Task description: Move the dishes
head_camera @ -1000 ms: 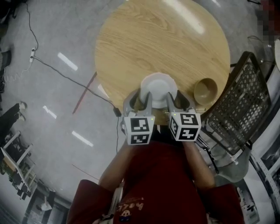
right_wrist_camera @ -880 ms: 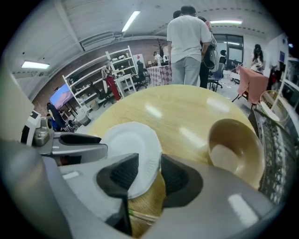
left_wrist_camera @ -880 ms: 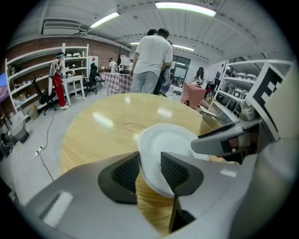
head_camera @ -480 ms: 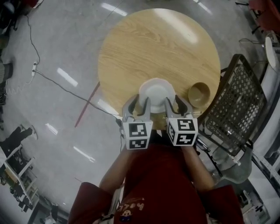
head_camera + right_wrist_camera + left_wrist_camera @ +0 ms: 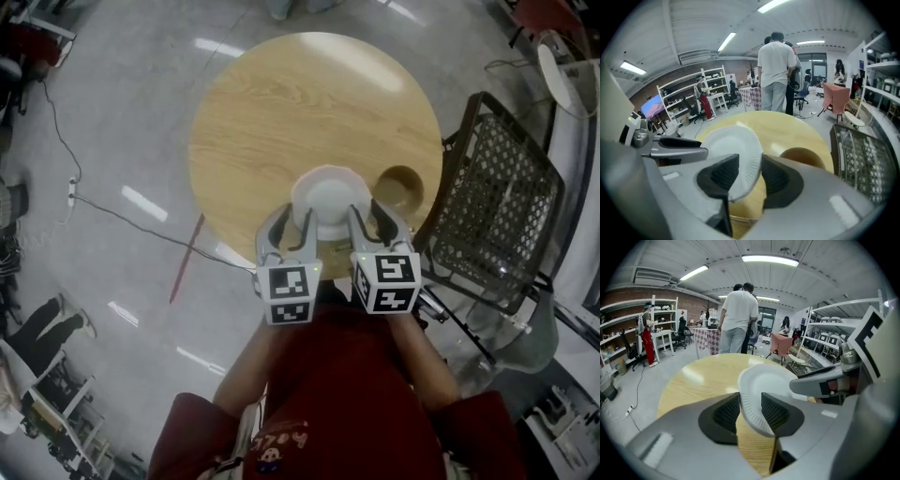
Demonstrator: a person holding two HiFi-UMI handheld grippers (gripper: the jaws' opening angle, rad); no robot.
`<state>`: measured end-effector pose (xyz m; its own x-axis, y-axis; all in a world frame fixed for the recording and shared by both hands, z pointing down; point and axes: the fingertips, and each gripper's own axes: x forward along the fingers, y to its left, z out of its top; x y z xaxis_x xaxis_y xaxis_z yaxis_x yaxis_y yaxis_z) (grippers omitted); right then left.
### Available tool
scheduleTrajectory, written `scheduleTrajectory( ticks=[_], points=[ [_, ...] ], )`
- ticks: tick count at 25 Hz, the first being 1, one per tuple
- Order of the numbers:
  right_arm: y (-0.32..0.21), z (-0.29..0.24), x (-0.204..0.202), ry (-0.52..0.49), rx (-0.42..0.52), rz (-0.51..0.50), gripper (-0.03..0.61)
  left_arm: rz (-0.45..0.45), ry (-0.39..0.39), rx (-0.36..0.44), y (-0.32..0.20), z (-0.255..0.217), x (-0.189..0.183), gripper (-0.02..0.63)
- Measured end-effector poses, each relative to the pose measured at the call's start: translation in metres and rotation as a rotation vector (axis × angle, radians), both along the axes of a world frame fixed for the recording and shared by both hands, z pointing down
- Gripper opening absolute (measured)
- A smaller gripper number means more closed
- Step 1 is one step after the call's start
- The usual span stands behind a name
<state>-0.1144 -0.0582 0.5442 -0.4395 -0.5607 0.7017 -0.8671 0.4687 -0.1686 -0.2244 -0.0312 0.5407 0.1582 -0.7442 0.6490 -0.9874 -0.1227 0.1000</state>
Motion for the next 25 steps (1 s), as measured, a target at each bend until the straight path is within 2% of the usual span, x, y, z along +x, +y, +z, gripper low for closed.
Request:
scheduleTrajectory(
  ticks=[6, 25],
  points=[
    [-0.005, -0.015, 0.034, -0.004, 0.042, 0.068, 0.155, 0.062, 0.004, 0.044, -0.016, -0.015, 0.032, 0.155],
    [-0.002, -0.041, 0.178, -0.043, 0.126, 0.338, 0.155, 0.321, -0.019, 0.125, -0.035, -0.047, 0.175, 0.155]
  ],
)
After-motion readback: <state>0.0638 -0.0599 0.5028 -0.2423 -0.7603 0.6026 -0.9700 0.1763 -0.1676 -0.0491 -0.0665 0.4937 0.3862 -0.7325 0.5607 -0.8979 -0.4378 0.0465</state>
